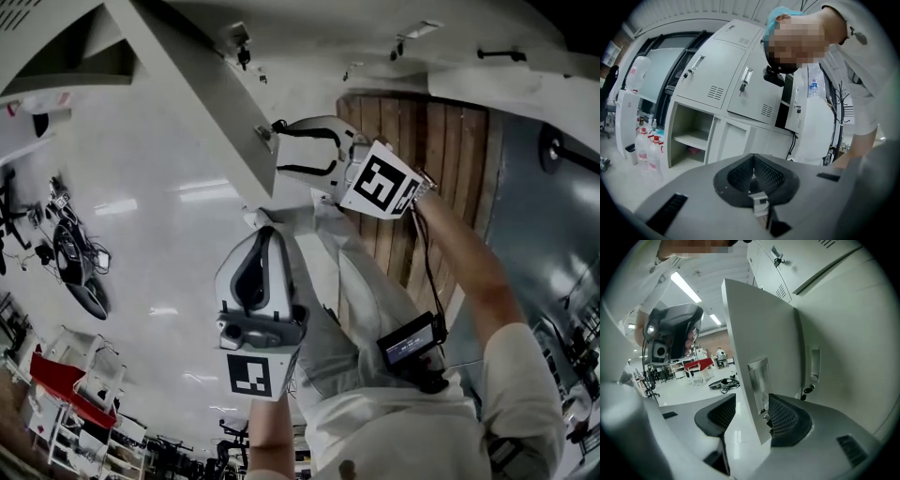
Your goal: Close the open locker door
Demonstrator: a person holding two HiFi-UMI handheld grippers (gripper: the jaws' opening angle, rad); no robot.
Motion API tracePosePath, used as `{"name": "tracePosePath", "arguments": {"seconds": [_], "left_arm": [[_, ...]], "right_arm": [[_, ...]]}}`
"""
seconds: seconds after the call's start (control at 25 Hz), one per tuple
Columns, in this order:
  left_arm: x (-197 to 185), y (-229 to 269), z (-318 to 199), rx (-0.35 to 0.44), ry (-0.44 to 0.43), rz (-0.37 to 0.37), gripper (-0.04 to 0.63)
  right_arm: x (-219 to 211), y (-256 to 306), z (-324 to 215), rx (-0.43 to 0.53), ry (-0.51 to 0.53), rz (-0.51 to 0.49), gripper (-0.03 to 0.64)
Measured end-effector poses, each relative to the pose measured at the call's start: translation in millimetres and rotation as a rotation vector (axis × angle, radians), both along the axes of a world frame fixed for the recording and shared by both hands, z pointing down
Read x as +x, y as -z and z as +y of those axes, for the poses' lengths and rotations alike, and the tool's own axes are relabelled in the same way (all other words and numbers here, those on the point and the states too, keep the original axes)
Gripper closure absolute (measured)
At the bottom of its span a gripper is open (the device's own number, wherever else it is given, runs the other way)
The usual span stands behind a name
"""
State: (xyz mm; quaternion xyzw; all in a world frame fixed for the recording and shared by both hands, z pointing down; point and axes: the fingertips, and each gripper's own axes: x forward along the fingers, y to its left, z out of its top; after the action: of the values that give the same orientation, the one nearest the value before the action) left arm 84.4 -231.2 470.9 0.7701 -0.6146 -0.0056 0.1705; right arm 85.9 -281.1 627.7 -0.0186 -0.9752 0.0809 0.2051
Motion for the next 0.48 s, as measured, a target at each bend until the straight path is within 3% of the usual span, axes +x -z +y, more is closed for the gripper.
{"name": "tracePosePath", "arguments": {"seconds": [0.2, 0.48], "left_arm": [[1, -19, 7, -0.016, -0.011, 0.015, 0.588], [-3, -35, 10, -0.016, -0.006, 0.021, 0.588]], "right_arm": [[-13, -10, 3, 0.037, 0.094, 0.010, 0.407], [-25, -19, 6, 0.080, 0.129, 0.019, 0.408]]}}
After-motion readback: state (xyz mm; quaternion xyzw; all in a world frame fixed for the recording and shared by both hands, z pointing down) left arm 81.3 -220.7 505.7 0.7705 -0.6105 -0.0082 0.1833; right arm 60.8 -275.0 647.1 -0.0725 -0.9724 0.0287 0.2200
